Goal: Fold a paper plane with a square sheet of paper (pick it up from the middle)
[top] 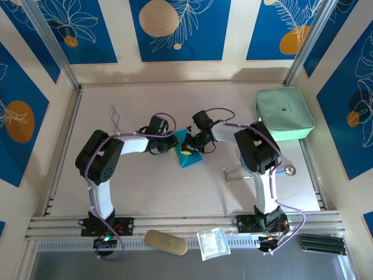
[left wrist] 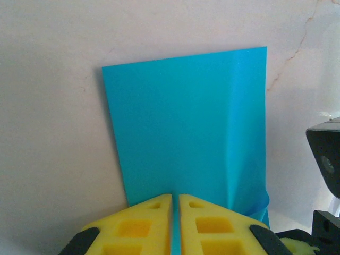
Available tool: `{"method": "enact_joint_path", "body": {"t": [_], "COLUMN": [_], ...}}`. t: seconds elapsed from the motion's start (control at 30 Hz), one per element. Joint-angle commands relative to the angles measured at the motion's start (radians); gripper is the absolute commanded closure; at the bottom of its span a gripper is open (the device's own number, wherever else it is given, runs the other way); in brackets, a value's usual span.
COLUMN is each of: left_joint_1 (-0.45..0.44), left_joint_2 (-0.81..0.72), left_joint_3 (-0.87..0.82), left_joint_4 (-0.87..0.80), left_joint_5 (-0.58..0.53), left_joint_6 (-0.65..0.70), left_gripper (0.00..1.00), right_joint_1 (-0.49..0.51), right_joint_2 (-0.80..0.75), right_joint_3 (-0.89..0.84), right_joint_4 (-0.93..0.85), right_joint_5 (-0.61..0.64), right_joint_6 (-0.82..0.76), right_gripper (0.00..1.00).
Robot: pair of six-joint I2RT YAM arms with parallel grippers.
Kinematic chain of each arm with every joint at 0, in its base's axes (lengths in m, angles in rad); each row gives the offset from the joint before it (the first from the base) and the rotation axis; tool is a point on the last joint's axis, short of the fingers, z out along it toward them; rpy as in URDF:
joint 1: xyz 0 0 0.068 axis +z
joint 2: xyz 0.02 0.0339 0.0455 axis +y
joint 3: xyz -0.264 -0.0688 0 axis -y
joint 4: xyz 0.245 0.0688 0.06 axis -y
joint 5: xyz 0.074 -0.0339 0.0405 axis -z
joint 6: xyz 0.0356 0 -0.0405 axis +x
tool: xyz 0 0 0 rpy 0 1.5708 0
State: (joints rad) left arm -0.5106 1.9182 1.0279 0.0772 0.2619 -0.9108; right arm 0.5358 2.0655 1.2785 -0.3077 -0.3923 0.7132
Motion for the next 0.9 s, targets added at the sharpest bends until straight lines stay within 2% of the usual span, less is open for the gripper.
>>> {"method": "enact_joint_path", "body": {"t": [0.0, 0.87], "left_joint_1": [0.006, 0.008], "left_joint_2": [0.035, 0.018], "left_joint_3": [0.001, 0.027], "left_joint_4": [-0.034, -0.056], "left_joint_5": [0.022, 0.034], "left_joint_6": [0.008, 0.003], "left_gripper": [0.87, 0.86], "right_joint_1": [0.004, 0.004], "right_joint_2": [0.013, 0.047], "right_joint_3": [0.016, 0.034], "right_joint_4": [-0.030, -0.074], "right_joint_5": [0.003, 0.017], "right_joint_6": [-0.021, -0.028], "right_gripper": [1.00, 1.00]}}
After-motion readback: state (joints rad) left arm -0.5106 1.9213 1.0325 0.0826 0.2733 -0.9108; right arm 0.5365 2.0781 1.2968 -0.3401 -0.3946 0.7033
